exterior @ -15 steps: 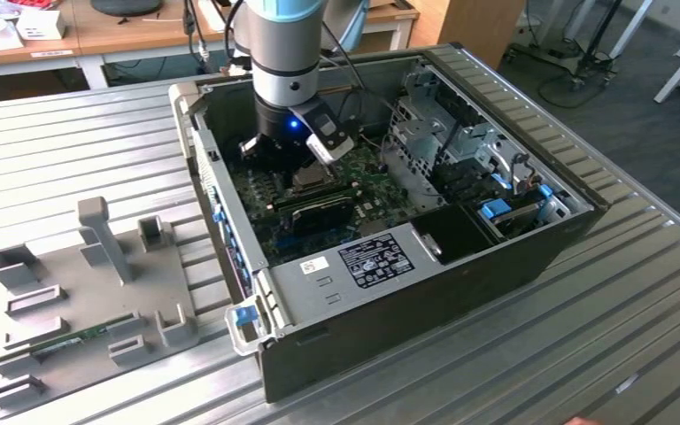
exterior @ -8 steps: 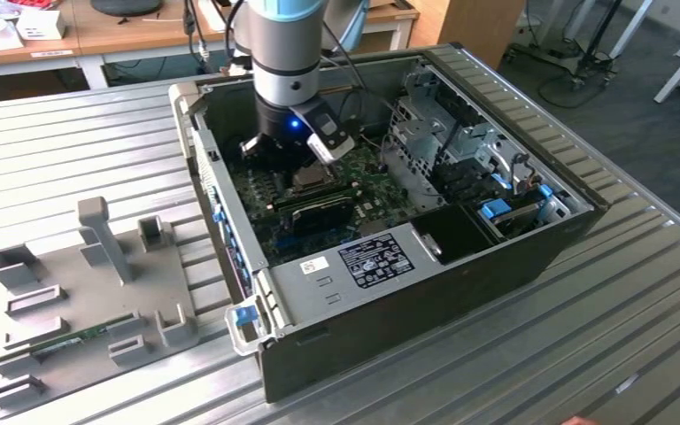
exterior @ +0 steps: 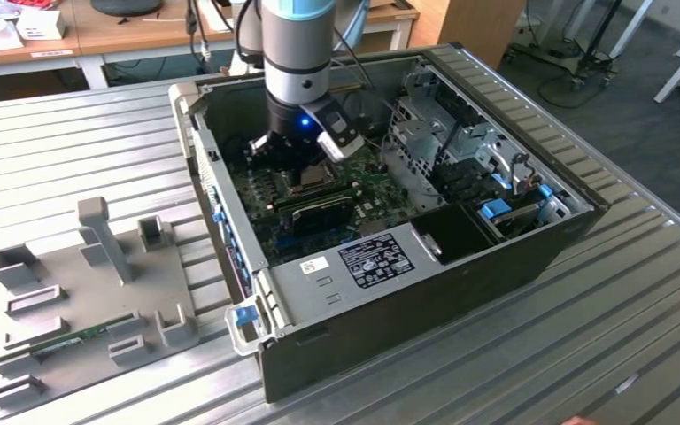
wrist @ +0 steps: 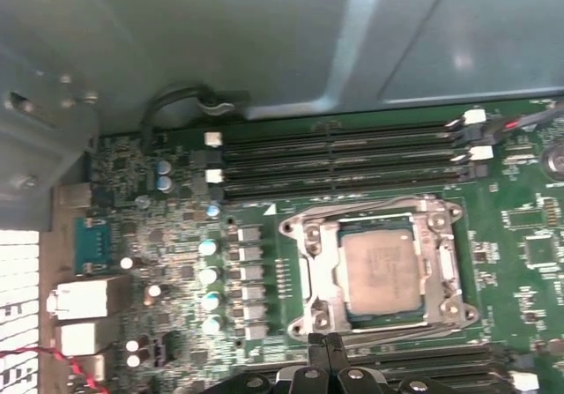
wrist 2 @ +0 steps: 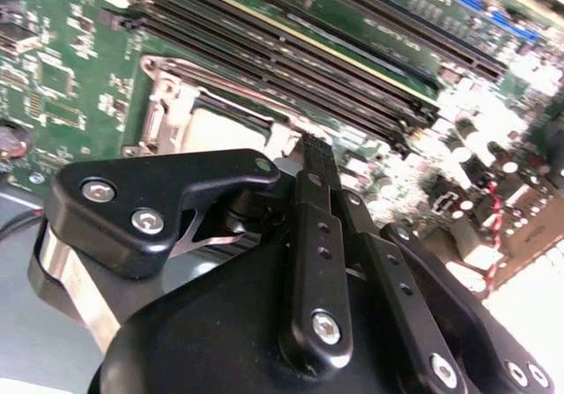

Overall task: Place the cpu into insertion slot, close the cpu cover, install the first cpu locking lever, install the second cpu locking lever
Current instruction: 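Install the second cpu locking lever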

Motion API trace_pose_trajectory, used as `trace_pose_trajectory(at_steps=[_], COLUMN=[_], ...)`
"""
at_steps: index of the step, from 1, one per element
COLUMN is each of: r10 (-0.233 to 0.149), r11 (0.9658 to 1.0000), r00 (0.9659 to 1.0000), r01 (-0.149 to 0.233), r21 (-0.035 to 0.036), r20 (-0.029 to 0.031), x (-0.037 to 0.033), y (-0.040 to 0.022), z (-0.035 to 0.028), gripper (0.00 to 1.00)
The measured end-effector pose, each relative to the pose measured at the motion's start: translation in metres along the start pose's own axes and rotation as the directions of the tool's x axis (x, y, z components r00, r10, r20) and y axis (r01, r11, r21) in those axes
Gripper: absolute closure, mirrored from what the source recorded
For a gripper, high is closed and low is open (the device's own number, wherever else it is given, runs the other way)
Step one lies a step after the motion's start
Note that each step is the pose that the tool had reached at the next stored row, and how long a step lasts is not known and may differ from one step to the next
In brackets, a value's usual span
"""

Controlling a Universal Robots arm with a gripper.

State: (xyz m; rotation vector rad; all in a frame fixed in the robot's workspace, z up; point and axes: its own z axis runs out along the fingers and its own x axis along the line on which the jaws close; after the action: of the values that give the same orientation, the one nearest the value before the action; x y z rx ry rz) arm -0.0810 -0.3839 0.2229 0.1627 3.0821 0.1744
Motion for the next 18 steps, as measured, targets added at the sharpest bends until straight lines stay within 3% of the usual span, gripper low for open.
trace_pose_trajectory(at_steps=[8,18], r10=[0.0,0.0], r11=[1.0,1.0], r00=[1.0,1.0], r01=[0.0,0.0], r21=[-0.0002,-0.0002], r20=[-0.0001,-0.0001], x=[-0.0148,-0.0144], y=[0.0016,0.0101], z=[0.0009,0.0019], gripper=[0.9,0.9])
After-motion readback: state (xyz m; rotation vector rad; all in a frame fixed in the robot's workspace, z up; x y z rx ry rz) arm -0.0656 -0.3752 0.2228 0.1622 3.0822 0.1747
